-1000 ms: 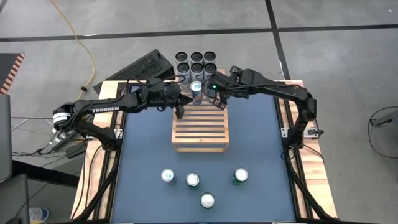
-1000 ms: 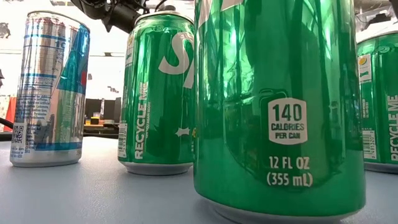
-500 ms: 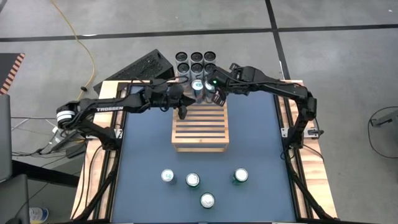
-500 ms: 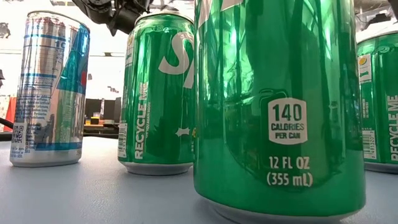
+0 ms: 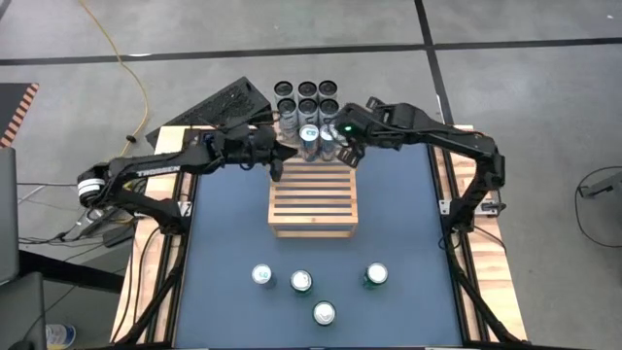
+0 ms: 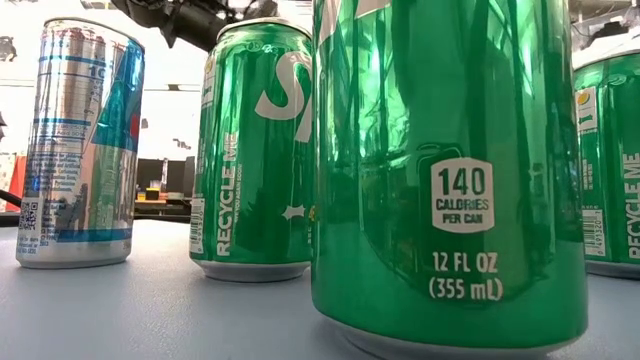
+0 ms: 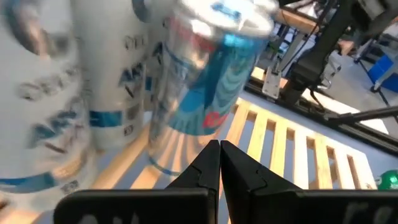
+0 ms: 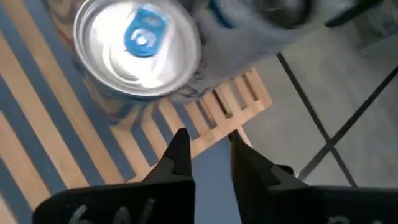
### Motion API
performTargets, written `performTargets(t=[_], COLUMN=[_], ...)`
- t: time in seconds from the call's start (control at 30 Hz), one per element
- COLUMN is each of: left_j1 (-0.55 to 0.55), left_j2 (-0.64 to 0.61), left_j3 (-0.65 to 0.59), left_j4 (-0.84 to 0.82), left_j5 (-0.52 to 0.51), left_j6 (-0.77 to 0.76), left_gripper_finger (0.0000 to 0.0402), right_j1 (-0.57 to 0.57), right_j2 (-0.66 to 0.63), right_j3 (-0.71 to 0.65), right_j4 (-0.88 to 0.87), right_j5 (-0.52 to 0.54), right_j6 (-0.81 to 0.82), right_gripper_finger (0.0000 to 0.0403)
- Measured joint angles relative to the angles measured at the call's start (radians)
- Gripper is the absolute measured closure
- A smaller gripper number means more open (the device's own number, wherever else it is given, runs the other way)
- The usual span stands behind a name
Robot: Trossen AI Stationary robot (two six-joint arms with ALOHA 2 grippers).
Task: Place canned beverage on shelf
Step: Put the blue soda can on the shelf aligned to the other blue soda can
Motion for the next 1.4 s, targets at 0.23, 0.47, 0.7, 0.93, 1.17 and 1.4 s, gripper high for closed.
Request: performTargets(t=[0.23, 0.47, 0.7, 0.93, 1.17, 1.4], left_j1=[0.005, -0.021, -0.164, -0.340, -0.491, -0.647], left_j2=[-0.156, -0.367, -0.541, -0.641, -0.628, -0.544], left_j3=[0.000, 0.000, 0.000, 0.000, 0.000, 0.000], left_j4=[-0.056, -0.108, -0.070, -0.217, -0.532, -0.669], left_j5=[0.130, 0.505, 0.520, 0.506, 0.365, 0.317], left_j6=[-0.013, -0.115, -0.175, -0.247, -0.183, -0.184], left_gripper_finger=[0.0402, 0.0400, 0.0358, 0.0294, 0.0240, 0.0227], right_j1=[0.067, 0.218, 0.394, 0.537, 0.631, 0.687], right_j2=[-0.117, -0.179, -0.159, -0.100, -0.035, -0.002], right_j3=[0.001, 0.001, 0.000, 0.002, -0.001, 0.001], right_j4=[-0.024, -0.084, -0.174, -0.156, -0.148, -0.133], right_j5=[-0.100, -0.334, -0.339, -0.339, -0.336, -0.335], right_j6=[0.055, 0.191, 0.362, 0.532, 0.686, 0.751], right_gripper_finger=[0.0333, 0.0330, 0.0284, 0.0211, 0.0185, 0.0184])
